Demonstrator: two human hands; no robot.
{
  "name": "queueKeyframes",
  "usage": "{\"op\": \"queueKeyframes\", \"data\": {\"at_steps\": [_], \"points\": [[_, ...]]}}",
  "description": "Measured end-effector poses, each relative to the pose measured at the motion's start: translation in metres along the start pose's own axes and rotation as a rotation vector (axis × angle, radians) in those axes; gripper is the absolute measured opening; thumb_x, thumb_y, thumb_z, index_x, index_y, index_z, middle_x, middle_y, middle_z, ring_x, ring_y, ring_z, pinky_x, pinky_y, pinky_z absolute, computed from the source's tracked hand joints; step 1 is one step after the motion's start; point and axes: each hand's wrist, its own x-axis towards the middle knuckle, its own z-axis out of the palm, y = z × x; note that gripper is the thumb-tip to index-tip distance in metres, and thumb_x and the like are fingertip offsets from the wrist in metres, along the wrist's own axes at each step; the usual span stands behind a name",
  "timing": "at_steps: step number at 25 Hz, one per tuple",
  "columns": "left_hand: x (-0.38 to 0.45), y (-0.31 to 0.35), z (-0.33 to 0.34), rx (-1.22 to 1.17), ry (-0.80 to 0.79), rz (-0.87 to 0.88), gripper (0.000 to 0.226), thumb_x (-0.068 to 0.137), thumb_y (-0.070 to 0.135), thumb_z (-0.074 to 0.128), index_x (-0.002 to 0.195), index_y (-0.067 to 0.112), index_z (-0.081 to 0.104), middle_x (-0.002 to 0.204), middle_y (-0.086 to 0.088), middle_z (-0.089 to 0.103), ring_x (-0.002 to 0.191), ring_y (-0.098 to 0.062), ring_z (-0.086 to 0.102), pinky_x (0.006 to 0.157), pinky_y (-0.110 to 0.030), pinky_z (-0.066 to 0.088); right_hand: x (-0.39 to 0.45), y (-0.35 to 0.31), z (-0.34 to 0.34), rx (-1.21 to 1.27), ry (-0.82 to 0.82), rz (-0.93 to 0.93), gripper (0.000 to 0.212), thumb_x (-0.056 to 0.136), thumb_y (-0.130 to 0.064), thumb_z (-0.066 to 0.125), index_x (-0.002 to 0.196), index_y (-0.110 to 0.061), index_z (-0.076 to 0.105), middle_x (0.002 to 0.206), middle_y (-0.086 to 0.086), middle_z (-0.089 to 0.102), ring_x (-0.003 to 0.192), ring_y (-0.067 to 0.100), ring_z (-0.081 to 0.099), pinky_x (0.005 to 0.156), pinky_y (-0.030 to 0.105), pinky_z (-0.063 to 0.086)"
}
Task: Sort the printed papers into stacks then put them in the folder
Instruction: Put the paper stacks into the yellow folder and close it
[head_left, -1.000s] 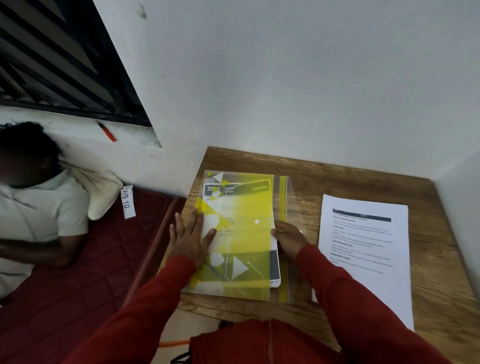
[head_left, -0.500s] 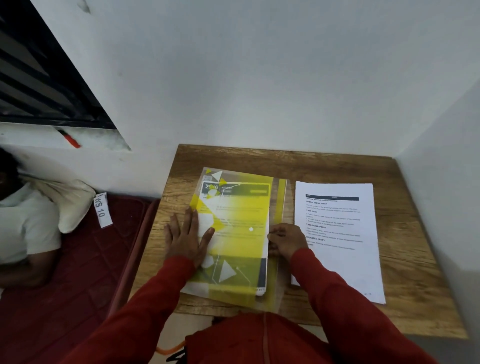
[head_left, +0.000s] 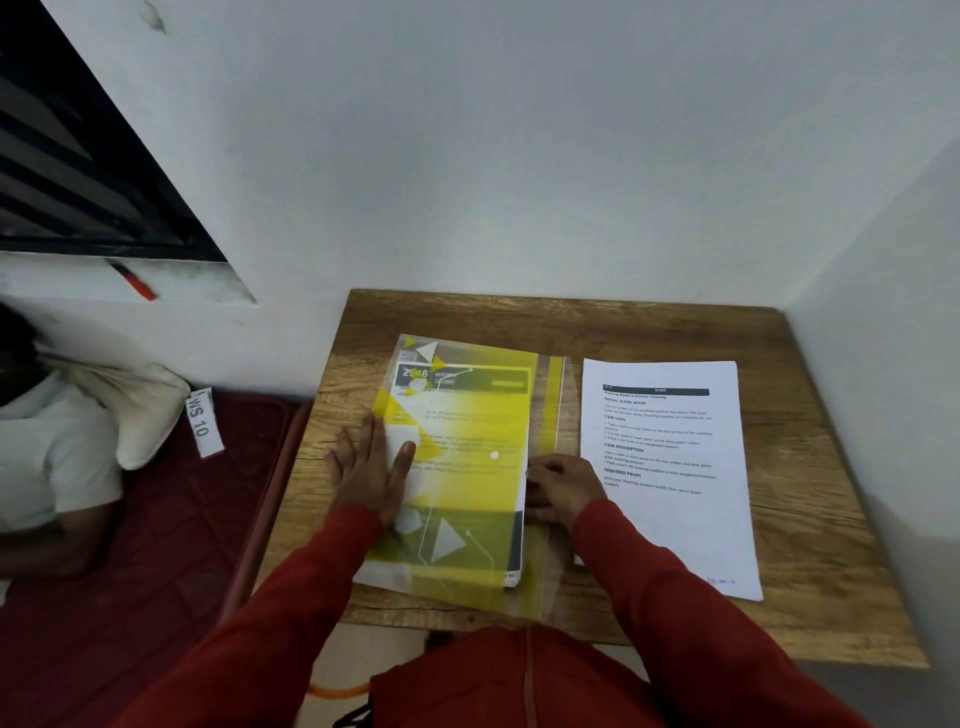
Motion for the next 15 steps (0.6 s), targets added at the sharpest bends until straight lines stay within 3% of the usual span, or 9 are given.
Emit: {"op": "queueKeyframes", "data": {"at_steps": [3, 8, 11, 15], "points": [[0.001, 0.001, -0.002, -0.013, -0.016, -0.01, 0.099, 0.074, 0.079, -0.003, 0.155, 0.022, -0.003, 0.162, 0.006, -0.012, 0.146, -0.026, -0.022, 0.117, -0.047, -0.016, 0.0, 0.001, 0.0, -0.079, -0.025, 0.0, 0.017, 0.085, -0.001, 0.068, 0.099, -0.01, 0.065, 0.099, 0.016, 0.069, 0.089, 0.034, 0.07, 0.063, 0.041, 0.06], [0.003, -0.001, -0.003, -0.001, -0.026, -0.014, 0.1, 0.074, 0.08, -0.005, 0.155, 0.021, 0.001, 0.162, 0.006, -0.012, 0.147, -0.027, -0.02, 0.117, -0.048, -0.015, 0.001, 0.004, -0.009, -0.043, 0.106, -0.024, 0.015, 0.082, 0.005, 0.068, 0.088, -0.009, 0.066, 0.093, 0.018, 0.071, 0.074, 0.027, 0.07, 0.055, 0.033, 0.057], [0.002, 0.001, -0.003, 0.0, -0.025, -0.007, 0.1, 0.074, 0.08, -0.005, 0.155, 0.021, 0.0, 0.162, 0.005, -0.012, 0.146, -0.028, -0.021, 0.116, -0.047, -0.016, -0.001, 0.005, -0.006, 0.03, 0.052, 0.012, 0.015, 0.083, 0.009, 0.067, 0.095, -0.001, 0.063, 0.085, 0.019, 0.07, 0.059, 0.022, 0.07, 0.051, 0.032, 0.058], [0.002, 0.0, -0.005, -0.019, -0.04, 0.002, 0.102, 0.073, 0.08, -0.004, 0.155, 0.019, 0.0, 0.162, 0.005, -0.011, 0.146, -0.028, -0.021, 0.116, -0.048, -0.016, 0.001, 0.003, 0.012, -0.031, -0.006, -0.023, 0.011, 0.087, 0.01, 0.062, 0.091, -0.001, 0.063, 0.078, 0.018, 0.069, 0.053, 0.022, 0.068, 0.048, 0.032, 0.056]]}}
